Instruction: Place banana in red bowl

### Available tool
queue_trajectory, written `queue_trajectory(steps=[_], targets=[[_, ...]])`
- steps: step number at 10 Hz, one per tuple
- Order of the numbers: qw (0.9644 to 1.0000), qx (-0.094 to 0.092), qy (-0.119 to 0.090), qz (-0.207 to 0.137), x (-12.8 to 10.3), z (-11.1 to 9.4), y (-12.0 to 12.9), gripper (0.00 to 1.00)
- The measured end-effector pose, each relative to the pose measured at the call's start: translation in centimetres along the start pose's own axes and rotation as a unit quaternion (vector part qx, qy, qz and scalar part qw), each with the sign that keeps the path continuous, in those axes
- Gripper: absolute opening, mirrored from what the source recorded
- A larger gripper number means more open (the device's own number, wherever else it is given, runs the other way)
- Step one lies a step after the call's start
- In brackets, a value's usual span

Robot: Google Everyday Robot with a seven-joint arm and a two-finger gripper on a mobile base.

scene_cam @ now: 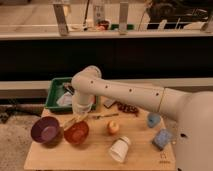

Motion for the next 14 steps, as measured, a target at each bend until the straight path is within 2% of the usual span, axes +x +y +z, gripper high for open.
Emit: queue_trajectory(steps=[5, 6, 9, 14], targets=[[0.9999, -0.009, -0.006, 0.011, 0.37, 0.11, 0.05, 0.76], [0.9998, -0.015, -0.005, 0.01, 0.35, 0.23, -0.03, 0.8], [0.9993, -0.032, 0.002, 0.018, 0.47, 0.56, -0.11, 0.8], [0.9987, -0.037, 0.005, 0.035, 0.84, 0.59, -0.31, 0.8]])
